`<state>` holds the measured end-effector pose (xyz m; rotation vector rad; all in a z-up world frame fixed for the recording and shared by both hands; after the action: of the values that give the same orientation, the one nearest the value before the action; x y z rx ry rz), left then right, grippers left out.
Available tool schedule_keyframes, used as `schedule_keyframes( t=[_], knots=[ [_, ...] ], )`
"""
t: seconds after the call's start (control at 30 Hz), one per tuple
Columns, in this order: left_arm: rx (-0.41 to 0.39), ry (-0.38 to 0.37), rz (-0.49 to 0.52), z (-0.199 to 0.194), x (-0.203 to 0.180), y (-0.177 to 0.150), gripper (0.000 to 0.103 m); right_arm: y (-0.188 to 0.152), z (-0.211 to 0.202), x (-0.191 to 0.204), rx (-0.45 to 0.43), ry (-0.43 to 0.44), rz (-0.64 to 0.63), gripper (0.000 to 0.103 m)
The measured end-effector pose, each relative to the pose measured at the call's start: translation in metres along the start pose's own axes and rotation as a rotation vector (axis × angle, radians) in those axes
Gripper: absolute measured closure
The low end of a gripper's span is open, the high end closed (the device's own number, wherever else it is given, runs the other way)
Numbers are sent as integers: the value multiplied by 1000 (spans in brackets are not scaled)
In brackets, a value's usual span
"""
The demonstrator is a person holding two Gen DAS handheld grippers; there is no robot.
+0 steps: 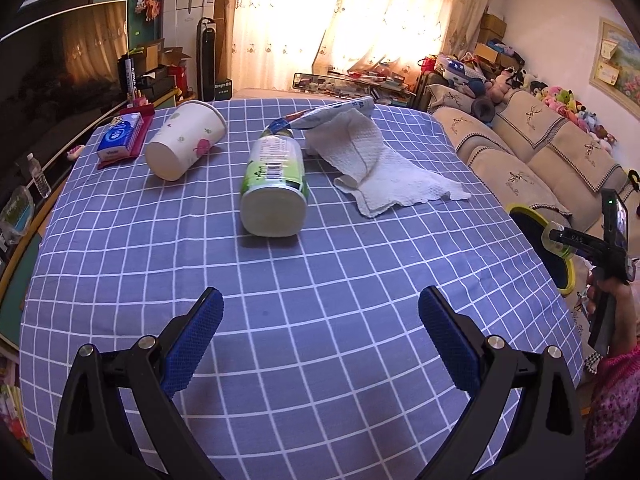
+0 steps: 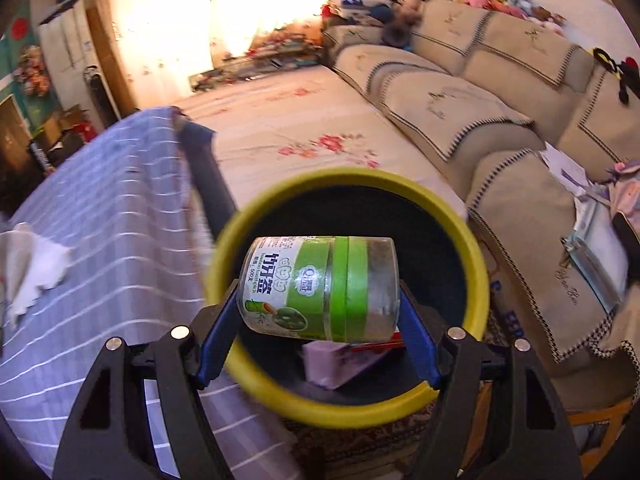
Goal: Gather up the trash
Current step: 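Carry the green can into the yellow bin and release it with the right gripper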
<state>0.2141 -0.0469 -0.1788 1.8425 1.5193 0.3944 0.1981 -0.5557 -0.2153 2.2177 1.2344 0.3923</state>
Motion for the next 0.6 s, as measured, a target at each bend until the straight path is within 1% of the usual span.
schedule_keyframes(
  t=[0.17, 0.23, 0.6],
  knots=[
    [13, -3, 0, 7, -6, 2, 6, -4, 23, -9, 49, -27, -8, 34],
    [18, -3, -2, 9, -6, 2, 6, -3, 27, -13, 46, -37, 9, 33],
    [30, 6, -31, 18, 5, 7, 6, 1, 0, -8, -7, 8, 9, 27]
  ],
)
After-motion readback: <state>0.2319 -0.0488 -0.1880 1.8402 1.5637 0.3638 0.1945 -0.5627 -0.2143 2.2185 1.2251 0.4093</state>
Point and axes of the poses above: each gripper's, at about its wrist camera, not at the fingertips, and z roughly the way its jaws point, x to its left, y to its top, the point moved 6 cm from there along z, roughly the way its jaws point, and after that the axes turned 5 degrees about -y, right-handed, at the moved point
